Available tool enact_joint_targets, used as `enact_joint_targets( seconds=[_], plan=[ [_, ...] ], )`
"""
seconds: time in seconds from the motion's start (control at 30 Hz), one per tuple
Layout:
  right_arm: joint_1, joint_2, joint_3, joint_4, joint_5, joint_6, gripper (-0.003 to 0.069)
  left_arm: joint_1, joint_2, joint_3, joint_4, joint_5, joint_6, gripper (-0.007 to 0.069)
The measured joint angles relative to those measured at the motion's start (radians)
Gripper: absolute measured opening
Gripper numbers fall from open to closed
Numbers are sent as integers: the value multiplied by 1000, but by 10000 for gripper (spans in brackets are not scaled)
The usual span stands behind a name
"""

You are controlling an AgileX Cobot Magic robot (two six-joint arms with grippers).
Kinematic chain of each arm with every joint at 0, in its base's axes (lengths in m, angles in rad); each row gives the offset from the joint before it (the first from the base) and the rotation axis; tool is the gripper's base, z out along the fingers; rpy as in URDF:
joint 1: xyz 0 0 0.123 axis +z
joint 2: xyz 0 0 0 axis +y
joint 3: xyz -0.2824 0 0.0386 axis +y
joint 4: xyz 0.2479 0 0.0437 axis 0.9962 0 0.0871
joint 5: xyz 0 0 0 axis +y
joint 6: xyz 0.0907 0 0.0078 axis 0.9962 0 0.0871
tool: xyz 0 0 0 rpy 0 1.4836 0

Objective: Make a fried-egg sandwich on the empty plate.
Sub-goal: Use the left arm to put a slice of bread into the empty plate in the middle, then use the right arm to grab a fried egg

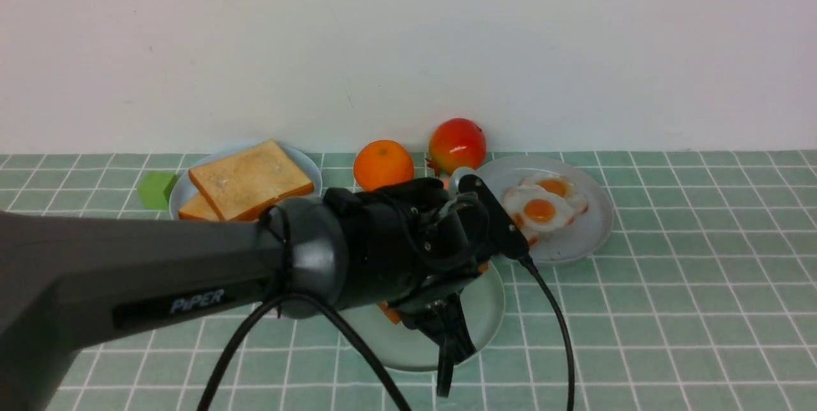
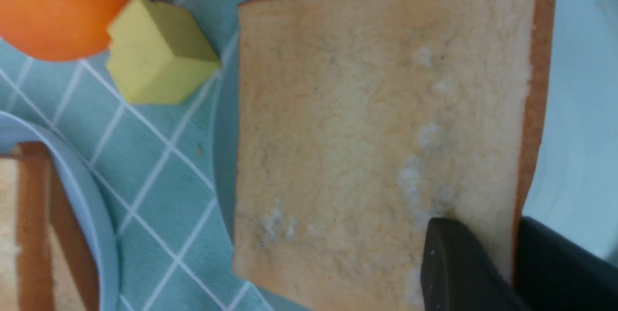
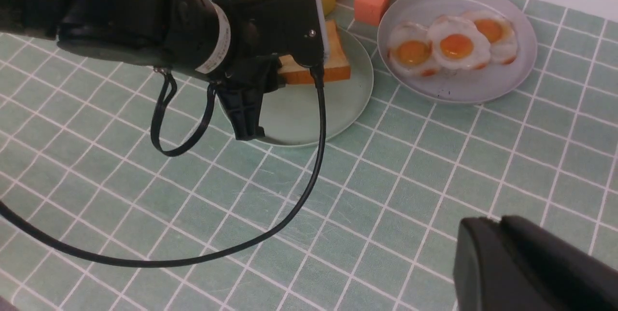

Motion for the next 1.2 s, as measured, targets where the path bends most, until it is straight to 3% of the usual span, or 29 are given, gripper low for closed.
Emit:
enact_joint_targets(
  seconds=[0.43, 0.73, 0.8, 0.93, 1.0, 1.07, 1.2],
  plan=[
    [0, 0, 0, 1, 0, 0, 74, 0, 8, 0, -48, 27, 0, 330],
    [0, 12, 0, 19, -1, 0, 78, -40, -63, 0, -65, 48, -7, 377],
    [0, 42, 0, 29, -19, 1, 79, -68, -113, -6, -81, 80, -9, 365],
    [0, 157, 0, 27, -92, 2, 86, -126, -295, -60, -192, 158, -20, 195],
    [0, 238, 0, 20, -137, 8, 90, -121, -389, -74, -257, 187, -25, 55],
    [0, 319, 0, 12, -188, 30, 92, -99, -466, -78, -324, 239, -25, -13],
    [-1, 469, -25, 1, -233, 60, 98, -36, -560, -47, -417, 313, -8, -14]
  ],
)
